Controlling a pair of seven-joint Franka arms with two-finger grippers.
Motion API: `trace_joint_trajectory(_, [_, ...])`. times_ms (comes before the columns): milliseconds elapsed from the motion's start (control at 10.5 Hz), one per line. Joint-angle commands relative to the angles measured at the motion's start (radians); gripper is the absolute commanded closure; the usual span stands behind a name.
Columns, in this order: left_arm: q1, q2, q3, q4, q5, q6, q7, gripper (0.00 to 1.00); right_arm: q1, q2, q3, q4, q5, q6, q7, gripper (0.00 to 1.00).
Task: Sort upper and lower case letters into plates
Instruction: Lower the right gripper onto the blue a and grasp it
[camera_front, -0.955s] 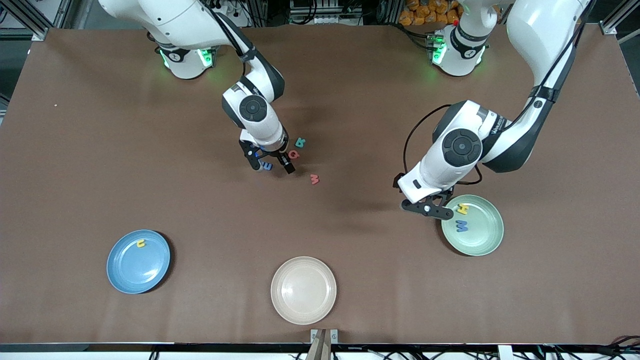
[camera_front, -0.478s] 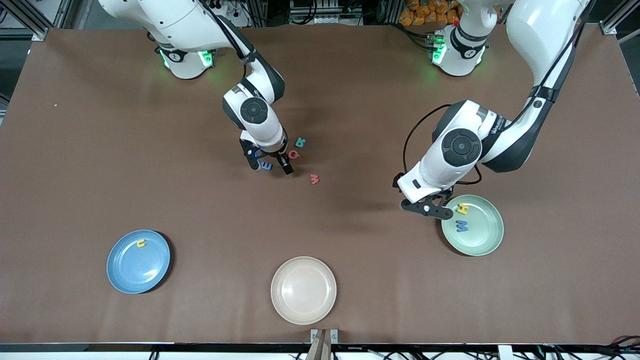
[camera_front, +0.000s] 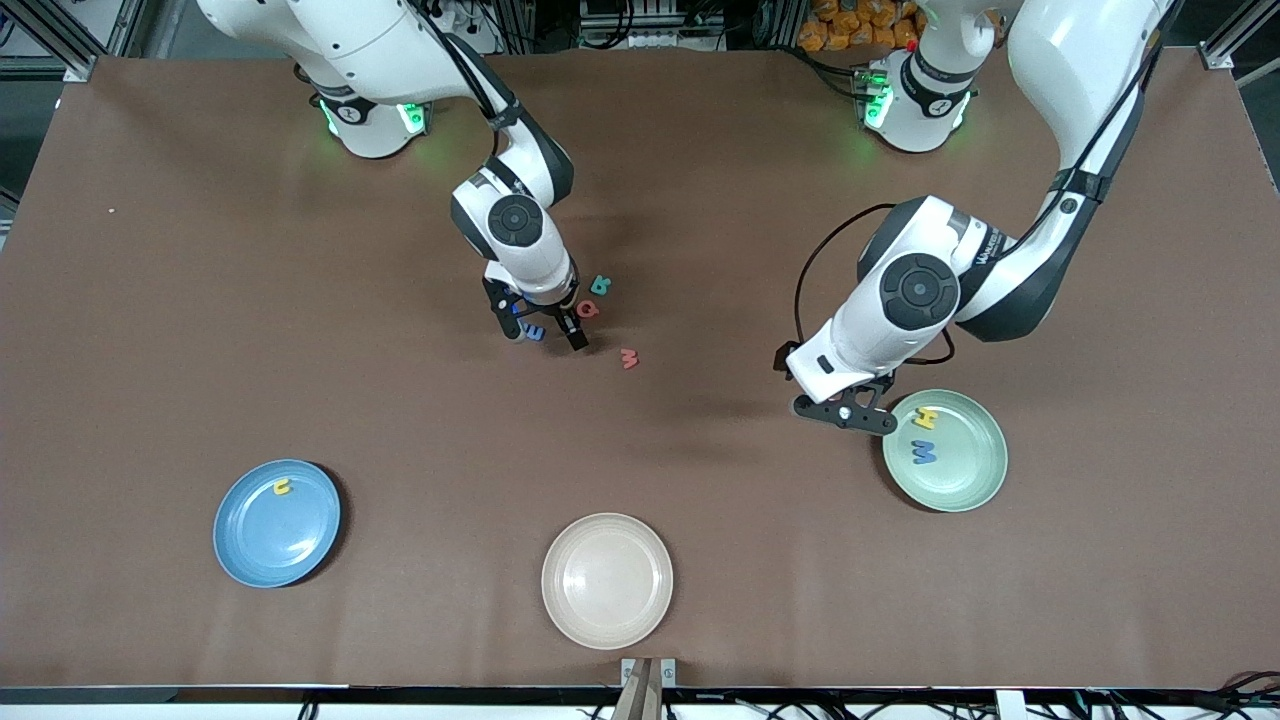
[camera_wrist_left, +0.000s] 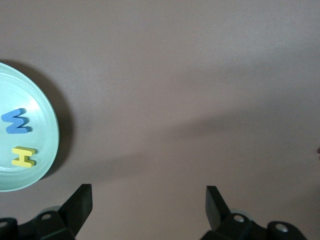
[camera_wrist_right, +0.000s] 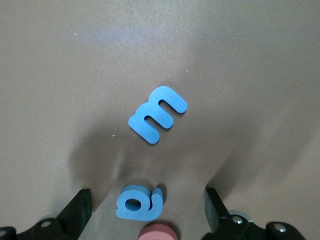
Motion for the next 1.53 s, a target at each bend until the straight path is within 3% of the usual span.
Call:
trace_joint_trajectory(0, [-0.012,-0.022,0.003,-0.005,-0.023,-0.009,-0.014,0.0,0.021,0.014,-0.028,0.02,0.002,0.012,0.03,0.0])
trace_joint_trajectory(478, [-0.046,-0.034,0.003,0.003,-0.08,-0.009,-0.03,0.0,0.033,0.017,-0.028,0.034,0.002,0.011,0.031,0.0])
trace_joint_trajectory(1433, [-0.051,-0.033,0.004,0.004,-0.08,-0.009,-0.031,0.0,0.04,0.014,-0.041,0.025,-0.008,-0.001,0.041,0.0])
